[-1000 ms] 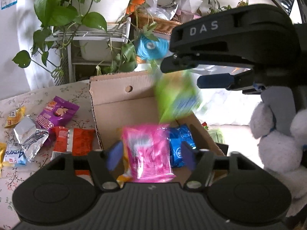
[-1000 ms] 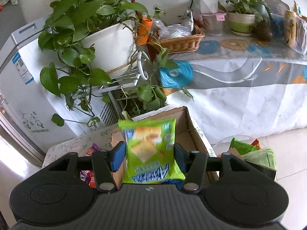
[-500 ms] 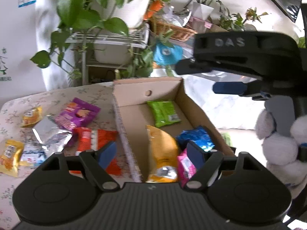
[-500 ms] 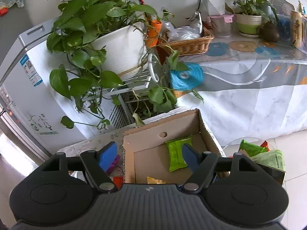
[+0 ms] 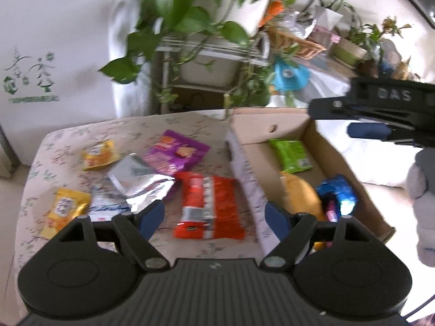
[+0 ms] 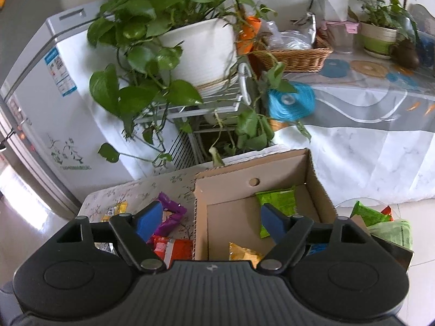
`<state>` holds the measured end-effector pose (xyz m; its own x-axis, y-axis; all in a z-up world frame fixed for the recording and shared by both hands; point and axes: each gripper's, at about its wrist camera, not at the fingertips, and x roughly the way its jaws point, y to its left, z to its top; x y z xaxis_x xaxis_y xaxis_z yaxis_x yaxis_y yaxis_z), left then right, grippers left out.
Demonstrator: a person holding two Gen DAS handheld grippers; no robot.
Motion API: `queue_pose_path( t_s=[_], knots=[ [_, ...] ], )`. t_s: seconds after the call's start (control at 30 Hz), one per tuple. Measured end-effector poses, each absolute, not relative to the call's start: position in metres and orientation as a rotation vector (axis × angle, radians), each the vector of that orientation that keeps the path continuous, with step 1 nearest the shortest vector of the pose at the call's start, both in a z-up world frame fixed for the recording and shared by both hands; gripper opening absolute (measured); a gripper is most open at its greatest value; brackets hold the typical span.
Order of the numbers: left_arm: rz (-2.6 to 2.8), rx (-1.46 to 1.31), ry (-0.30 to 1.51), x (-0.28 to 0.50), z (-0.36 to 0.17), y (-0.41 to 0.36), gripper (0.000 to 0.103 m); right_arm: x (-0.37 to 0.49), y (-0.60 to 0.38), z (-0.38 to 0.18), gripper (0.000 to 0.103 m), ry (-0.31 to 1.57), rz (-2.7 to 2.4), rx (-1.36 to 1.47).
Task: Organize snacks
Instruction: 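Open the right tool over the box while the left tool releases the pink bag inside, then move the left tool to the yellow waffle bag while the right tool moves to the silver foil bag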
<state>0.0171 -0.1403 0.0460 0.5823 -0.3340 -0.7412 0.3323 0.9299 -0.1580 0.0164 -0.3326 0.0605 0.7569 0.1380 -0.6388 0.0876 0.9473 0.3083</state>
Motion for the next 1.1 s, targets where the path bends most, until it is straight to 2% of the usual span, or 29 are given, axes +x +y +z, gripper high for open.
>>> queue_pose_path(
  t_s=[0.63,1.1],
  knots=[
    [-0.210,0.071,0.924,0.057,0.019,-0.024,0.083,0.035,-0.259,0.046,0.085,0.759,0.226,0.176],
    [-0.226,0.255,0.992,0.092,-0.024,-0.010,0.083,0.059,-0.216,0.021,0.085,0.805,0.307,0.115]
  ],
)
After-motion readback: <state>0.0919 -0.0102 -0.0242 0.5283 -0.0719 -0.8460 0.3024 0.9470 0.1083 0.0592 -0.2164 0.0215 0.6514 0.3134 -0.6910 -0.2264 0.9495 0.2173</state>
